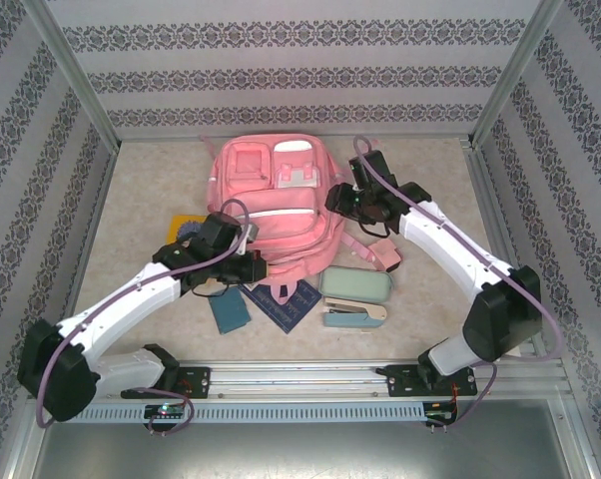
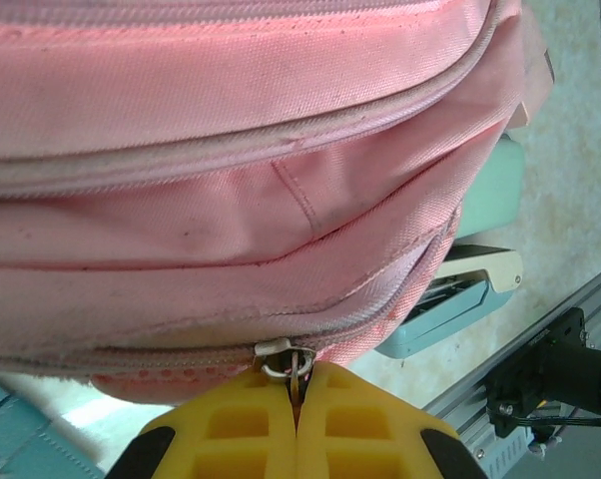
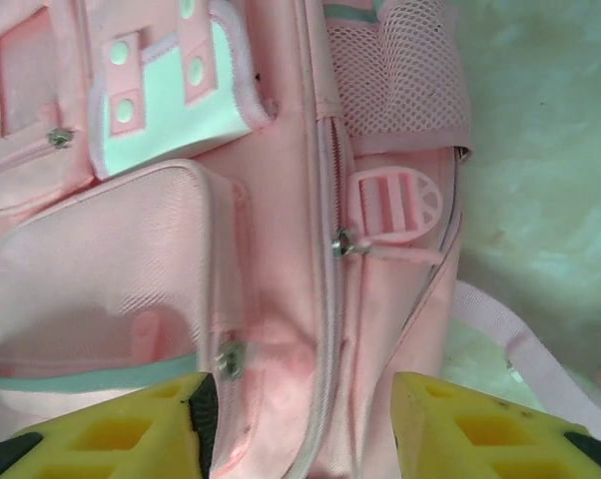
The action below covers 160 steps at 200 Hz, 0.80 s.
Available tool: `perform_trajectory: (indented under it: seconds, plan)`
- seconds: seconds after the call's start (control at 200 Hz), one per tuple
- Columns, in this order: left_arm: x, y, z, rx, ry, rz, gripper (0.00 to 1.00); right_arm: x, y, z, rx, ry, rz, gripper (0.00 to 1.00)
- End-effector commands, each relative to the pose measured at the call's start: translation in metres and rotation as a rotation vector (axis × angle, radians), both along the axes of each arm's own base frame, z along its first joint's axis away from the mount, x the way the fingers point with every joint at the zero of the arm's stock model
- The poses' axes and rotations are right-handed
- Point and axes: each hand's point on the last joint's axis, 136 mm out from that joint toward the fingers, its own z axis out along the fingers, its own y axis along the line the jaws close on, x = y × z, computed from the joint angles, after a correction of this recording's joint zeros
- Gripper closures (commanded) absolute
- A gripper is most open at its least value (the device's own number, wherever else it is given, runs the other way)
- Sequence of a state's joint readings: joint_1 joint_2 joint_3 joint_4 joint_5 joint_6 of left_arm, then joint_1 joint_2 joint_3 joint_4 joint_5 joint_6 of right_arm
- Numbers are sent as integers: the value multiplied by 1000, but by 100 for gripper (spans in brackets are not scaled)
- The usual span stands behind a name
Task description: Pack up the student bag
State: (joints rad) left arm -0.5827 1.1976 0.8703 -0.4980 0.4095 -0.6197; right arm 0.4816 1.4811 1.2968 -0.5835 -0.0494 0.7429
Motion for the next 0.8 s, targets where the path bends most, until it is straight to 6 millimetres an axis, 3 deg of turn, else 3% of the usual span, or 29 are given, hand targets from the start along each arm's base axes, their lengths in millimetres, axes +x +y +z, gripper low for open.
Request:
perform_trajectory:
  seconds: [0.0, 0.18, 0.32, 0.57, 0.794]
  plan:
    - [21, -39, 53, -132, -130, -50, 100, -29, -10, 23, 68, -18, -70, 51]
    - [22, -68, 62, -108, -162, -110, 100, -71, 13, 30, 304, 75, -119, 53]
    - [19, -81, 63, -79, -180, -142, 100, -92, 36, 19, 400, 173, -129, 53]
    - [13, -89, 63, -45, -205, -163, 100, -90, 56, -3, 513, 248, -181, 55]
    - [13, -89, 59, -24, -217, -162, 100, -93, 60, -26, 476, 302, -248, 58]
